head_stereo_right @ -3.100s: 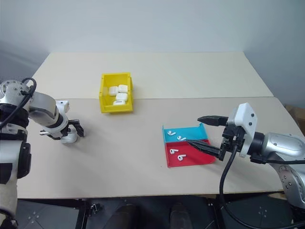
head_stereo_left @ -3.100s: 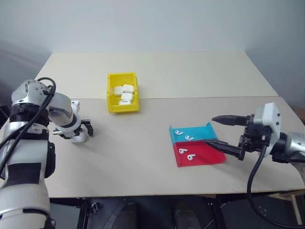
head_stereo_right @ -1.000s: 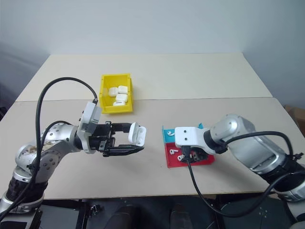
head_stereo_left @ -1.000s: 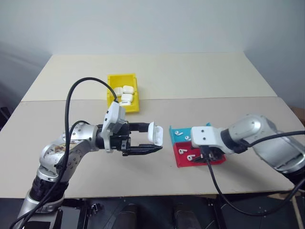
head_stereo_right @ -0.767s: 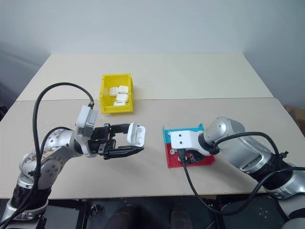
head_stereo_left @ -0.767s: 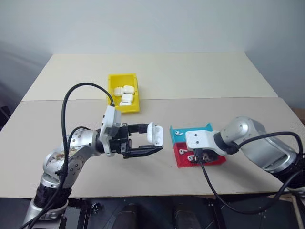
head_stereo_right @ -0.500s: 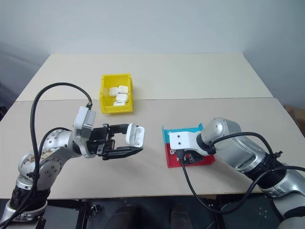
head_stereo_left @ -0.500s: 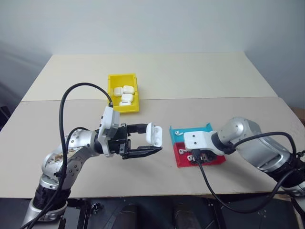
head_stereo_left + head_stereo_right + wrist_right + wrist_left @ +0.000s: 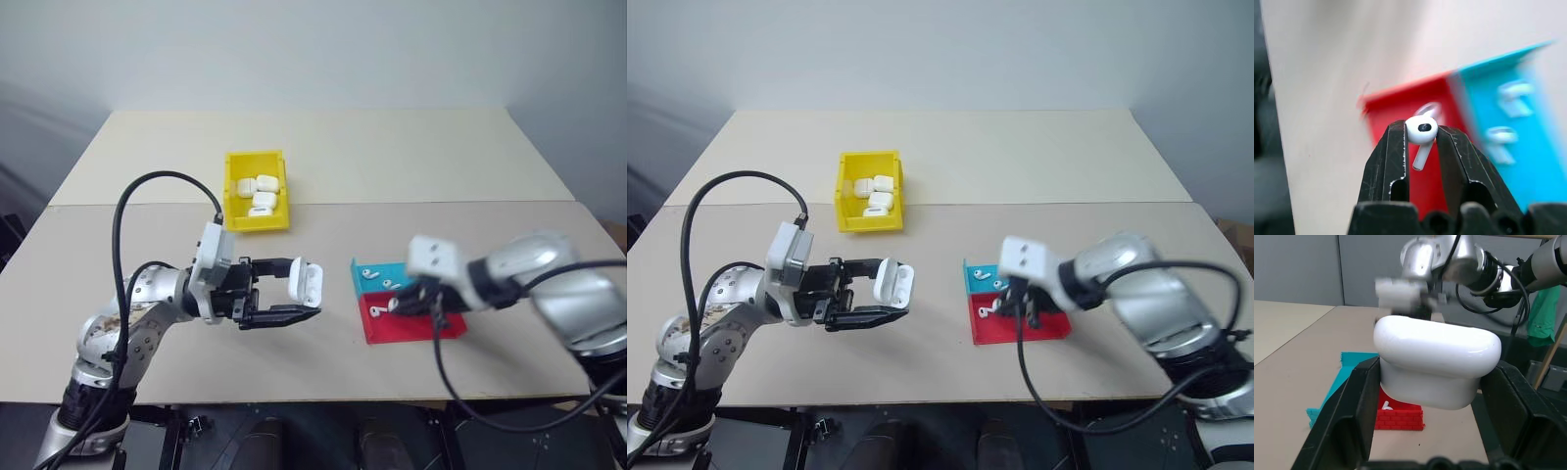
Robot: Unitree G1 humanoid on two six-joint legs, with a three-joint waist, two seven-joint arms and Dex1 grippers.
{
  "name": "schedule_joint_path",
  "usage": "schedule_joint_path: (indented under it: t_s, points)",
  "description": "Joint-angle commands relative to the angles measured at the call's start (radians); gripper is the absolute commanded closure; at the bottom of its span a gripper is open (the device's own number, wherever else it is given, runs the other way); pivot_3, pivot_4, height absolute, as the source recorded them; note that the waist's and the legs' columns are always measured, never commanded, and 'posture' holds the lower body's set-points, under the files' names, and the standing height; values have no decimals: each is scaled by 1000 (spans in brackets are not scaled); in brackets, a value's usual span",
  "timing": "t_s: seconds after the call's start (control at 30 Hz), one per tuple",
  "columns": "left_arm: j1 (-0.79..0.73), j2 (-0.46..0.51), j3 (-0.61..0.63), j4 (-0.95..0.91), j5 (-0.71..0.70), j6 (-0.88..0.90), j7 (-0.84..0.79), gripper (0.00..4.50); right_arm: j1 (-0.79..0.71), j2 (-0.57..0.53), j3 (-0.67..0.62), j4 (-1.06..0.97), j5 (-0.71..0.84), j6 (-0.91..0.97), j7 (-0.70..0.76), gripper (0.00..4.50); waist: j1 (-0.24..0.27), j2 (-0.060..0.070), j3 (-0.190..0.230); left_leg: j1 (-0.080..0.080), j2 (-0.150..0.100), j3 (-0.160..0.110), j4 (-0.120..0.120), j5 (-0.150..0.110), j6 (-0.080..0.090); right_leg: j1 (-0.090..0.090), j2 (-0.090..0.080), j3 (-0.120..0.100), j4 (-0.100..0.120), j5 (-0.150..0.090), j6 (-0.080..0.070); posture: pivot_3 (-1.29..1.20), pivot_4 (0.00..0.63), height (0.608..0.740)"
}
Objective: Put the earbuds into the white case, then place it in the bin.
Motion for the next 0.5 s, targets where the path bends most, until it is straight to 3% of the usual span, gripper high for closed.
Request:
schedule_joint_path:
  t_s: [0.03,0.13,0.2,0.3,0.5]
  points:
    - [-65,-11,-12,23,-13,5,-14,1657,-18,140,-303,-66,193,99,-108,3838,-2,0,0,0,0,0,0,0,0,0,0,0,0,0,0,0,150,740]
    - [-135,-24,-32,66,-27,52,-15,1657,-42,324,-469,-97,335,127,-251,3838,-3,0,0,0,0,0,-1,0,0,0,1,0,1,0,0,0,150,740]
    - [-186,-39,-41,100,-37,79,-16,1657,-70,408,-511,-110,413,160,-343,3838,-4,0,0,0,0,0,-1,0,0,0,0,1,4,0,0,0,150,740]
    - [-286,-64,-85,163,-12,118,-29,1657,-62,494,-459,-159,482,130,-425,3838,-5,0,0,0,0,0,-1,0,0,-1,0,0,7,0,0,0,150,740]
    - [-343,-70,-103,208,2,136,-57,1657,-17,540,-365,-184,554,105,-531,3838,-14,1,0,0,-1,0,-1,0,0,-1,0,1,6,0,0,0,150,740]
